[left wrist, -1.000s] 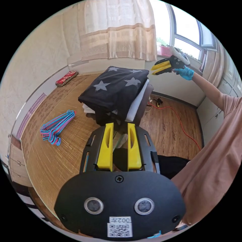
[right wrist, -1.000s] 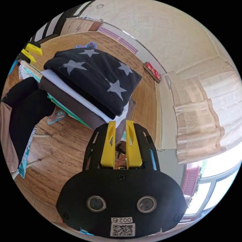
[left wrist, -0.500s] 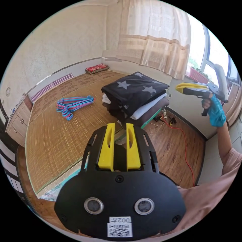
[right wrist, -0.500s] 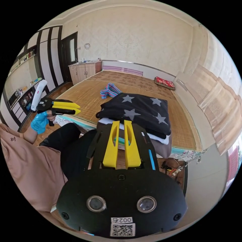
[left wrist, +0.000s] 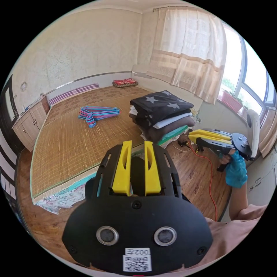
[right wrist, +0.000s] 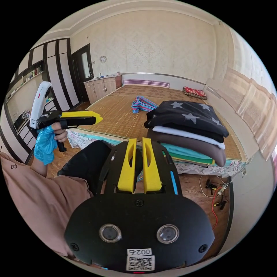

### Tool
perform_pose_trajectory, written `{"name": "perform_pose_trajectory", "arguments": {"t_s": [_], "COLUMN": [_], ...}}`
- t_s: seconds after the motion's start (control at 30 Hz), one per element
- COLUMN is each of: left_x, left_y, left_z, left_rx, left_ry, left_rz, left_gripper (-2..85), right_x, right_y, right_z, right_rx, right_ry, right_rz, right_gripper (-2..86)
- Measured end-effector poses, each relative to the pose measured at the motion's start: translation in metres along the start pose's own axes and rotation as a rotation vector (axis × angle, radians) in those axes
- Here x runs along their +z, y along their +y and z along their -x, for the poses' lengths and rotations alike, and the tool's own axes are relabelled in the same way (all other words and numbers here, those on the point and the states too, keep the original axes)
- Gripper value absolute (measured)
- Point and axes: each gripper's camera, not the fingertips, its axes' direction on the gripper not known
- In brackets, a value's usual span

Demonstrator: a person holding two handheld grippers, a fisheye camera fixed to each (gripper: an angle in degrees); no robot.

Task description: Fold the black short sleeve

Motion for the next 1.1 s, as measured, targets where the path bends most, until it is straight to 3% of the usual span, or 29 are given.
{"name": "perform_pose_trajectory", "arguments": {"t_s": [1.1], "left_x": [-0.043], "left_y": [0.066], "left_z": [-0.034], "left_rx": [0.014], "left_ry": [-0.079], "left_rz": [0.006], "left_gripper": [1.7], "right_x": [0.01], "right_y": [0.065], "right_z": [0.061], "right_rx": [0.071], "right_ry": [0.116], "right_rz": [0.019], "right_gripper": [5.2]}}
